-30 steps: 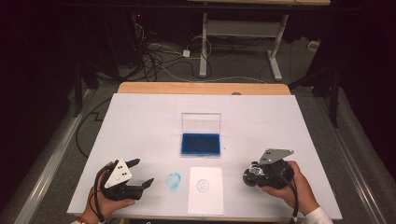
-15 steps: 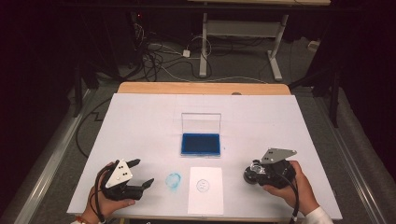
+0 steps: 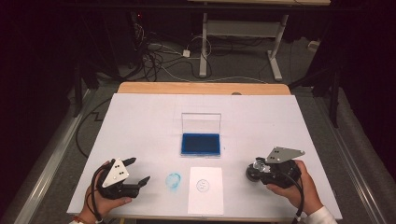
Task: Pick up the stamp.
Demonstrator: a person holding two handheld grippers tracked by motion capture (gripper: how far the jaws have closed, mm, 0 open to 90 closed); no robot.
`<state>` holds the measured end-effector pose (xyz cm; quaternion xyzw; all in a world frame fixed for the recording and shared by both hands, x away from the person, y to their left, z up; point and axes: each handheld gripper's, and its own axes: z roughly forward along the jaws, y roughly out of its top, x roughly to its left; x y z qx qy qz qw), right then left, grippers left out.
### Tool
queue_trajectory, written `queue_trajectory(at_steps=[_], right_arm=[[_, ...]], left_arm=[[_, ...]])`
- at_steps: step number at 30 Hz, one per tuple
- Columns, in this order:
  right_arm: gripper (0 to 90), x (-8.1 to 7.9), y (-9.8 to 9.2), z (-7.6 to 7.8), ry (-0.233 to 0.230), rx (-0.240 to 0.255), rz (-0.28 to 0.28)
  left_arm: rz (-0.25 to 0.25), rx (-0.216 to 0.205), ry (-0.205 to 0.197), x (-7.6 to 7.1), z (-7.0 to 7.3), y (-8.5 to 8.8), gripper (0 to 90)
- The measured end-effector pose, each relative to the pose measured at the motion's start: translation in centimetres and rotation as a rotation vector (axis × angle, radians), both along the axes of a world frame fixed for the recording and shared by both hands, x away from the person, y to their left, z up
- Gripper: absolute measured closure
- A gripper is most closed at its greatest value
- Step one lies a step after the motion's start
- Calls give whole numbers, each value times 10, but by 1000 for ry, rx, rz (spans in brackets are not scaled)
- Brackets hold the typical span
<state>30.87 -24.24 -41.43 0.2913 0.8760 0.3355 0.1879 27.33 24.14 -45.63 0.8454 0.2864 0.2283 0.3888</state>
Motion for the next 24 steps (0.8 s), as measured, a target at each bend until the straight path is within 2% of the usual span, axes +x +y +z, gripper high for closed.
queue_trajectory(at_steps=[5, 12, 18, 20, 24], right_arm=[[569, -1, -4, 1, -4, 0, -5], [569, -3, -6, 4, -32, -8, -12], [569, -2, -8, 8, -46, -3, -24], [569, -2, -7, 9, -48, 1, -25], [569, -2, -5, 12, -61, 10, -25]], left_arm=[[20, -17, -15, -3, 1, 5, 205], [12, -22, -5, -2, -1, 4, 205], [-2, -28, 20, -3, -5, 2, 201], [-4, -12, 14, -5, -6, 0, 185], [-3, -41, 7, -5, -4, 1, 185]])
